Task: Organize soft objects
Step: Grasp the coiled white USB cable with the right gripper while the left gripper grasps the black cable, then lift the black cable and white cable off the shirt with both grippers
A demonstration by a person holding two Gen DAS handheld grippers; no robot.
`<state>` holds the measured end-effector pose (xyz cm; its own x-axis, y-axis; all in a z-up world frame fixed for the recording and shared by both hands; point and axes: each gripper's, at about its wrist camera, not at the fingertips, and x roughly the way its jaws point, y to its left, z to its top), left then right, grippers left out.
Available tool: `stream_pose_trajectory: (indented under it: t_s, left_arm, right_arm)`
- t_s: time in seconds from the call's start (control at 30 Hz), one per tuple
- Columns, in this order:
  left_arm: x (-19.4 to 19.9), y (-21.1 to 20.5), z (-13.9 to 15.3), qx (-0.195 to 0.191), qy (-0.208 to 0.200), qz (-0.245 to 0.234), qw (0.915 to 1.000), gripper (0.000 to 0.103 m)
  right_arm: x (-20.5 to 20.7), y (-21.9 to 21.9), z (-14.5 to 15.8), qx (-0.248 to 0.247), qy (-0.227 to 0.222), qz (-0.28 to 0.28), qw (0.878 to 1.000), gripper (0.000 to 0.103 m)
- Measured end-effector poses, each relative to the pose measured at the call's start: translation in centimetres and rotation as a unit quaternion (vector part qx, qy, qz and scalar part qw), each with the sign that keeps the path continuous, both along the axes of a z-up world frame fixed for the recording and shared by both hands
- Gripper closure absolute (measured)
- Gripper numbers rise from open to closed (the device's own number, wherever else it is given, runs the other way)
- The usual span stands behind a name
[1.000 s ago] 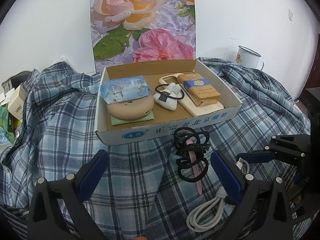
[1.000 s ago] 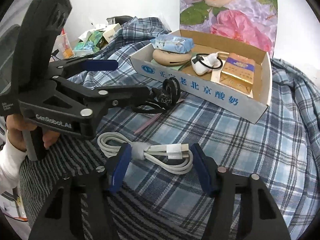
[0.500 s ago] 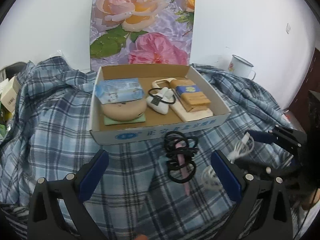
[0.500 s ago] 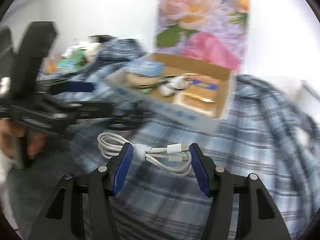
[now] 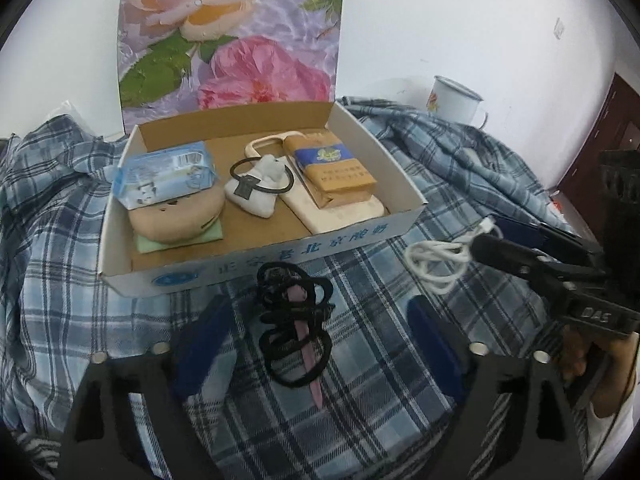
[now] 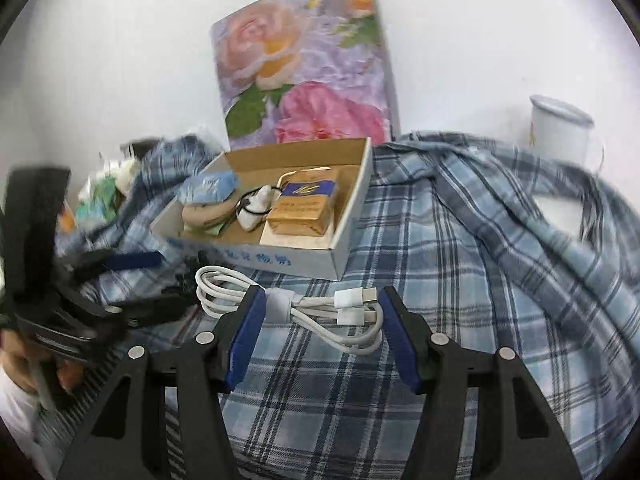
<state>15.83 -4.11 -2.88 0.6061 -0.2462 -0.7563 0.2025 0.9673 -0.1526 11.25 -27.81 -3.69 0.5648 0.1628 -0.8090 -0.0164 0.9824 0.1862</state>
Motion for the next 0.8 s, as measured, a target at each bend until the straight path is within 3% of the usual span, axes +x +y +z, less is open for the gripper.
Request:
stream_pose_trajectory:
  t_s: [0.1,0.17,0.3,0.4,0.67,0.8]
  left_arm:
    - [1.0,-0.2,-0.4,0.008,0.008,0.005,0.9999,0.029]
    - [1.5,-0.4,-0.9,0.012,0.013,0.004,0.9998,0.048]
    - [2.0,-0.6,-2.4,0.06,0.026,0.02,0.9977,0.051]
    - [2.1,-0.4,-3.0,0.054,0.031,0.018,0.9979,0.067]
    - [1.9,-0.1,-3.1,0.045,0.02,0.017,0.9986,0.084]
    - [1.2,0.0,-2.4,0.036,0.006,0.014,0.9992,0.085]
  right_arm:
    - [0.0,-0.5,-0.1,0.018,0.0,-0.009,1.0,0.045]
    - [0.0,-0.4,-0.1,0.02,0.001,-0.005,1.0,0.045]
    - [0.0,0.2,-0.1,0.02,0.0,0.012,1.0,0.045]
    - [0.0,0.7,0.0,0.014,-0.001,0.022,1.0,0.045]
    - [0.0,1.1,0.1,0.01,-0.004,0.033,0.999,0.045]
    - [-0.3,1.8,0.7,-0.005,-0.021,0.045,0.999,0.045]
